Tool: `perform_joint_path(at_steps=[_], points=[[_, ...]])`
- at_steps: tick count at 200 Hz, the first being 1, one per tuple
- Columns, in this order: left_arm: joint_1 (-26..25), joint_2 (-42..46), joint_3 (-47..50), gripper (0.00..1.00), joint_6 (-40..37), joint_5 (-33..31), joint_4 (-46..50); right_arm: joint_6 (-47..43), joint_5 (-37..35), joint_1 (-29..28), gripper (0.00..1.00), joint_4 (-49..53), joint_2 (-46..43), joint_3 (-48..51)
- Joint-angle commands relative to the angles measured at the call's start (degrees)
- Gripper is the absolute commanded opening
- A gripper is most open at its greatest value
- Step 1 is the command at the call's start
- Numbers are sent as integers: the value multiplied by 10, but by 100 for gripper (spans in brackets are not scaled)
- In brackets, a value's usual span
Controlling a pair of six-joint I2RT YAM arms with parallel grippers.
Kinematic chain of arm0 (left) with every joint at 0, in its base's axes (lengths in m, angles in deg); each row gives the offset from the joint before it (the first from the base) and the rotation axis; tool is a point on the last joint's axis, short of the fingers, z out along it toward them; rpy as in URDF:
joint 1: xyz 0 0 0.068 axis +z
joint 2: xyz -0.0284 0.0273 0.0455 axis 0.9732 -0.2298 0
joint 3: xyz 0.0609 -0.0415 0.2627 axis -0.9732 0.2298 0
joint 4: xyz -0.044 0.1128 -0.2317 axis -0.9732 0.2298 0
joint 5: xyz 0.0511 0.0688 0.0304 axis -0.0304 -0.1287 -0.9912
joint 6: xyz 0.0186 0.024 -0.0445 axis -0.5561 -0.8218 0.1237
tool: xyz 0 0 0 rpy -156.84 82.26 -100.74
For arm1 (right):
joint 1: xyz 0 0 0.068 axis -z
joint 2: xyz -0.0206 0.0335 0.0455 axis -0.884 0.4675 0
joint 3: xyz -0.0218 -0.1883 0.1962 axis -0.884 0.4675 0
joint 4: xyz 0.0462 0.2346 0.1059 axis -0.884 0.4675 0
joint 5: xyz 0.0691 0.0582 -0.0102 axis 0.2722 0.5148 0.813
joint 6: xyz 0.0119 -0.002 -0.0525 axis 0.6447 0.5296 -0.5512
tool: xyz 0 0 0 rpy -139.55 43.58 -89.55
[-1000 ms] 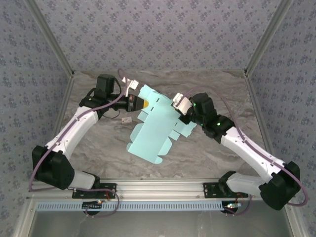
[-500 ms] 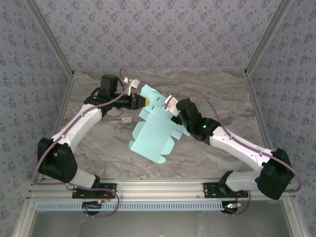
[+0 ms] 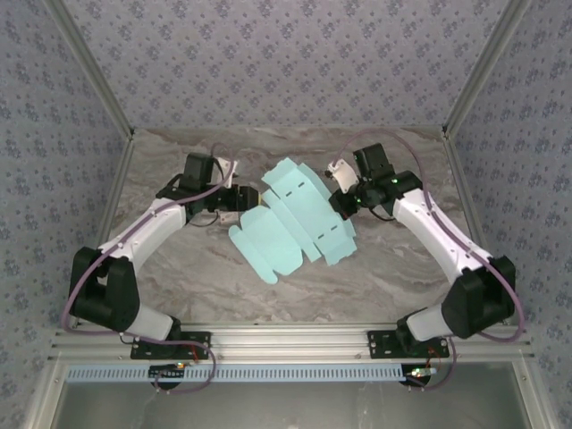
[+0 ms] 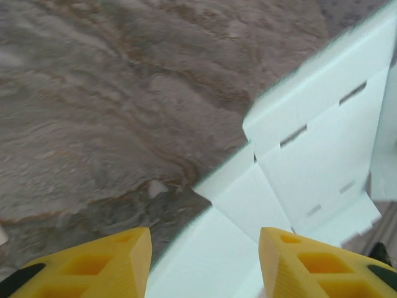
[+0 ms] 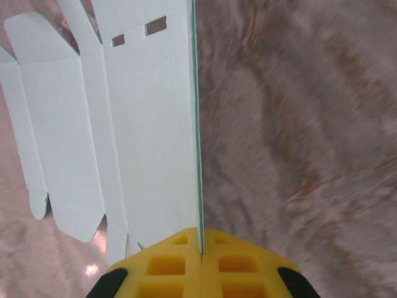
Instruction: Fold the paper box
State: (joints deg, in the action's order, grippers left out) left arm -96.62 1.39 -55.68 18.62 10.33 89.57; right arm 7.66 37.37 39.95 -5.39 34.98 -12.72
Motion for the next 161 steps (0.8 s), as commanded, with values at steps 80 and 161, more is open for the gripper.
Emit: perform_joint_path(at_steps=[80, 161], points=[[-184, 22, 100, 51, 20, -69, -177, 56, -8, 44, 0, 133, 155, -96], [-223, -186, 51, 43, 22, -65, -271, 50, -27, 46, 0, 127, 173, -104]])
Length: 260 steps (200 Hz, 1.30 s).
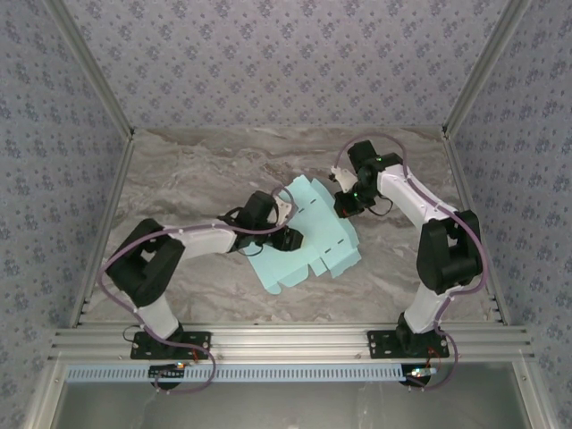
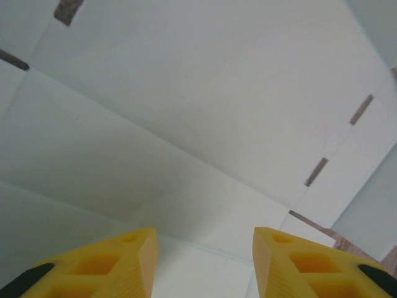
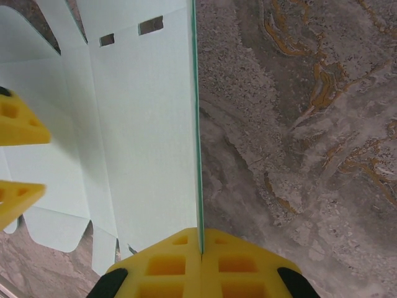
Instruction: Fold the paper box
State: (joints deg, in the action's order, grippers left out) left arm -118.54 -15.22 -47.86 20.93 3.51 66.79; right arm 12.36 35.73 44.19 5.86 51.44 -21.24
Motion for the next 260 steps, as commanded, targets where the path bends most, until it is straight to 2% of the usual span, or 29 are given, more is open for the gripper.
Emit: perform_joint_path(at_steps=[1, 81, 132, 168, 197, 231, 260], points=[[-4, -21, -27, 43, -1, 4, -44, 3, -11, 4, 0, 15, 8, -18], [-17, -115, -30, 40, 50, 19, -120, 16, 4, -3, 0, -2, 4, -19], [-50, -174, -31, 39, 113, -5, -205, 47, 6, -33, 0, -27, -22, -13], [-59, -187, -24, 39, 149, -20, -261, 41, -51, -46, 0, -30, -42, -3], [-59, -183, -26, 41, 141, -21, -256, 23, -104, -72, 0, -36, -59, -1], [-59, -168, -20, 44, 136, -26, -256, 33, -202, -120, 0, -56, -67, 4], [-53, -142, -3, 46, 137, -31, -261, 41, -259, -145, 0, -75, -78, 17]])
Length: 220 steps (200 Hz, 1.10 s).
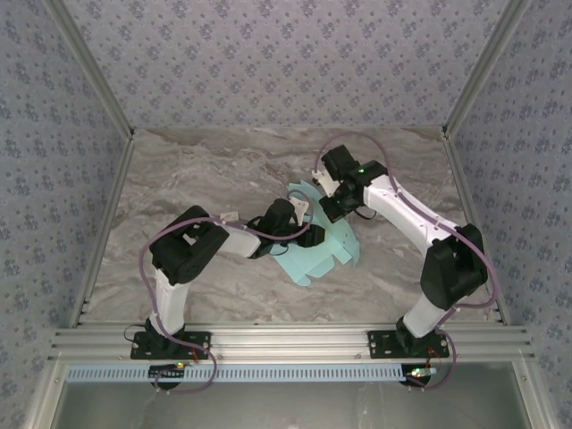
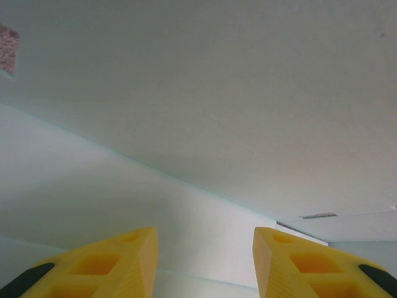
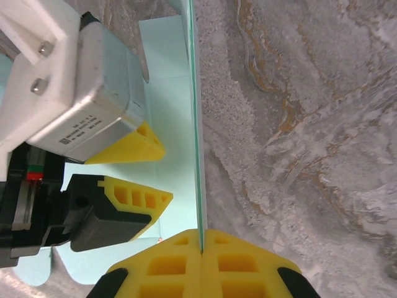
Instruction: Fold the paper box
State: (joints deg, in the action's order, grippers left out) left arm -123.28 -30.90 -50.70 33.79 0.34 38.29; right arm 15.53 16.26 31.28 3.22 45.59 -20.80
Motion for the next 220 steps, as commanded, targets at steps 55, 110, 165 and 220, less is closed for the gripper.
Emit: perform_joint_path(at_steps=[55, 110, 165, 220], points=[[12, 85, 67, 49, 13, 13, 17, -32, -124, -29, 0, -63, -35, 11], [15, 145, 115, 50, 6, 5, 43, -73, -153, -25, 0, -62, -23, 8], [19, 158, 166, 48, 5, -25, 65, -94, -183, -36, 0, -72, -7, 14], [15, 115, 211, 39, 74, -31, -53, -83, -218, -78, 0, -101, 0, 46]])
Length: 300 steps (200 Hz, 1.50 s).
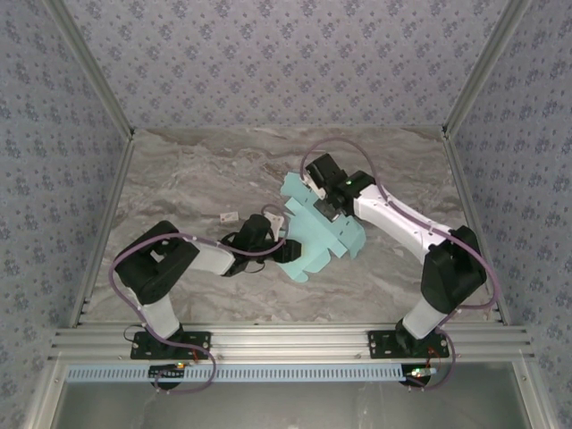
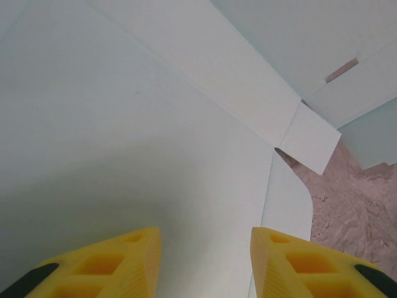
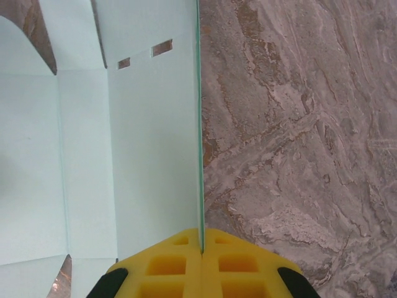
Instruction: Fold the paper box
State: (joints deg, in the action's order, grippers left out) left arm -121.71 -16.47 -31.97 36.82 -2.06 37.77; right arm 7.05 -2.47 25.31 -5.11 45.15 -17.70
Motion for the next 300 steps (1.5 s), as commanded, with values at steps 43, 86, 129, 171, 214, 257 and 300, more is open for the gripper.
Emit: perform_joint_path(at_steps=[43, 86, 129, 171, 214, 257, 300], points=[[-17, -59, 23, 37, 75, -16, -103, -13, -85, -65, 0, -62, 5, 53], [-18, -71, 35, 36, 100, -25, -149, -43, -164, -111, 0, -134, -4, 109], [-17, -58, 39, 38, 101, -29, -147, -94, -237, -129, 0, -225, -17, 159], [-10, -41, 43, 42, 103, -27, -138, -168, -278, -131, 0, -332, -33, 208], [8, -19, 53, 47, 109, -15, -137, -224, -303, -129, 0, -428, -33, 253], [25, 23, 69, 49, 90, -13, -107, -272, -320, -126, 0, -504, -21, 279], [55, 97, 79, 53, 51, -4, -53, -192, -213, -105, 0, -362, -66, 235]])
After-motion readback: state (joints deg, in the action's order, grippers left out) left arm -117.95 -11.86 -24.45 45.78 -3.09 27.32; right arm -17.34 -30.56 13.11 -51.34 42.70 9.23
